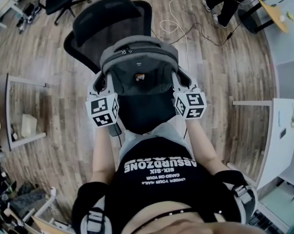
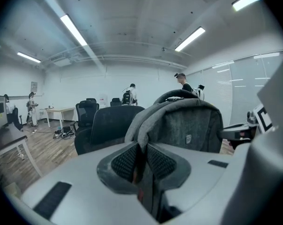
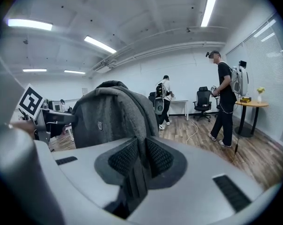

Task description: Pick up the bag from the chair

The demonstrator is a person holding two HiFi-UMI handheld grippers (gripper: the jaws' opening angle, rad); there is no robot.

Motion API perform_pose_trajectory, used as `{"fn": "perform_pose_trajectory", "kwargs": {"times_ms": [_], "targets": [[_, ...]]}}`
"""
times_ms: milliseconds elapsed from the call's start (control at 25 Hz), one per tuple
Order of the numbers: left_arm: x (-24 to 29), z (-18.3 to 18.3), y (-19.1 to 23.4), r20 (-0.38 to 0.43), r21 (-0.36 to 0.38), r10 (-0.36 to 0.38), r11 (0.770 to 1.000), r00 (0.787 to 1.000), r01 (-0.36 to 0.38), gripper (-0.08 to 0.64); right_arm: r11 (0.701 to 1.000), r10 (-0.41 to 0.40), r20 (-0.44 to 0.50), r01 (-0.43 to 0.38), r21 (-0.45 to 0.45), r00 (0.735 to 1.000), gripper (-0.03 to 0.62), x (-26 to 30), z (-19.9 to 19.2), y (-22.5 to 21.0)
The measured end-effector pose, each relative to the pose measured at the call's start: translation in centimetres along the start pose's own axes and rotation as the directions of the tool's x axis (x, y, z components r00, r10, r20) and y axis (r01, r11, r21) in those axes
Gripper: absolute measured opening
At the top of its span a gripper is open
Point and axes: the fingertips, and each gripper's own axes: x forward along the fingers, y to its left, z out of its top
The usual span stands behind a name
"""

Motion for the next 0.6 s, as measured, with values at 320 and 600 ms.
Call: {"fn": "perform_pose_trajectory", "kwargs": {"times_ms": [320,600], "targets": [[-2.8,4.5,-0.1,0.109,0.007,-0.009,1.000,0.994,0.008,0.069,0.999,0.007,0.108,-0.010,0.030,0.994,0.066,-2.6,4.2,1.0],[-4.9,7.0,-0.8,0.166,0.004,-0.030,1.000,0.986,0.030,0.069,0.999,0.009,0.169,-0.017,0.047,0.986,0.064,-4.5,6.1,1.1]]}}
